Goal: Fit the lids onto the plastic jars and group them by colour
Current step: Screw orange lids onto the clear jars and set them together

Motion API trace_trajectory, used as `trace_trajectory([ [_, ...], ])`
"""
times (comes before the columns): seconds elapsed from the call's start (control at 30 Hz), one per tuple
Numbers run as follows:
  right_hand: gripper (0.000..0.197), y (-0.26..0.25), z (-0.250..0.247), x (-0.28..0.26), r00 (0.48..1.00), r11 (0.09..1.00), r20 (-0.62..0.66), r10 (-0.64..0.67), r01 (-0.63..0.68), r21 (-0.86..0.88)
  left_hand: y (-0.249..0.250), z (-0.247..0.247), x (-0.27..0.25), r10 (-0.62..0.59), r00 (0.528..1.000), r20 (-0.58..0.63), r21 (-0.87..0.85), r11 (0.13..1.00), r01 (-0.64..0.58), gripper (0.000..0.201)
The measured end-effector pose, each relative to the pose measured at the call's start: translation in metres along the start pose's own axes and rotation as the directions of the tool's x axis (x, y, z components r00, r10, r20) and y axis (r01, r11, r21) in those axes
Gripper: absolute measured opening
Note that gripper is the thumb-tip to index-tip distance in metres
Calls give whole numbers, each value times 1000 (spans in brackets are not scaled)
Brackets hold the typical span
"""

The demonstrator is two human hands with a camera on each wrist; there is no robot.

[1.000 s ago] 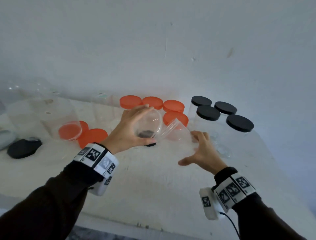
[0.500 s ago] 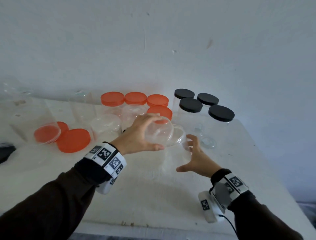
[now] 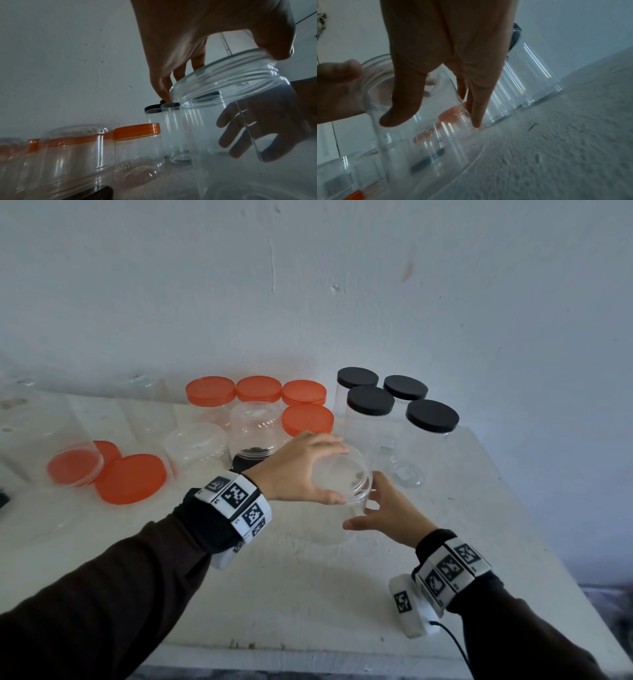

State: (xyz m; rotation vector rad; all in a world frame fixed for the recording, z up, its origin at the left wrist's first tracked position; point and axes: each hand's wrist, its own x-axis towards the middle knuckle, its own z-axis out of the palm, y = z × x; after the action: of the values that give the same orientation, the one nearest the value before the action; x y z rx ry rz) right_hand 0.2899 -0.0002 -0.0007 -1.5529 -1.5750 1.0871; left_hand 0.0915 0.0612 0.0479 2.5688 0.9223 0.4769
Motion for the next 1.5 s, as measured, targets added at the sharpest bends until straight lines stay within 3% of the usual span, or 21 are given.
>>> trace_trajectory([
  [0.37,77,-5,-2,-2,1000,998,0,-18,18,-53,14,-11,18,-49,978,203,111,993,27,86],
  [0.6,79,-7,-1,-1,1000,995,-3,-21,20,-100,13,-1,11,-29,996,89,133,991,17,87],
  [0.77,100,-18,-18,-2,993,976,115,7,18,-216,10,6,-3,-130,991,31,-151,979,133,118],
  [0.87,97,-44,-39,-4,995,958,52,-80,91,-270,1,17,-15,-257,966,39,-438,864,248,125],
  [1.0,86,-83,-45,-1,967,831,222,-124,223,-509,-12,32,-19,-302,950,79,-568,770,292,120],
  [1.1,86,-101,-33,8,926,698,371,-70,311,-645,-17,38,-17,-321,946,48,-643,715,275,102],
  [1.2,87,-110,-21,18,901,614,434,13,335,-715,-20,41,-16,-305,952,35,-675,695,248,94],
  [1.5,90,-120,-16,27,867,550,485,118,350,-759,-28,45,-17,-275,960,46,-686,690,230,106],
])
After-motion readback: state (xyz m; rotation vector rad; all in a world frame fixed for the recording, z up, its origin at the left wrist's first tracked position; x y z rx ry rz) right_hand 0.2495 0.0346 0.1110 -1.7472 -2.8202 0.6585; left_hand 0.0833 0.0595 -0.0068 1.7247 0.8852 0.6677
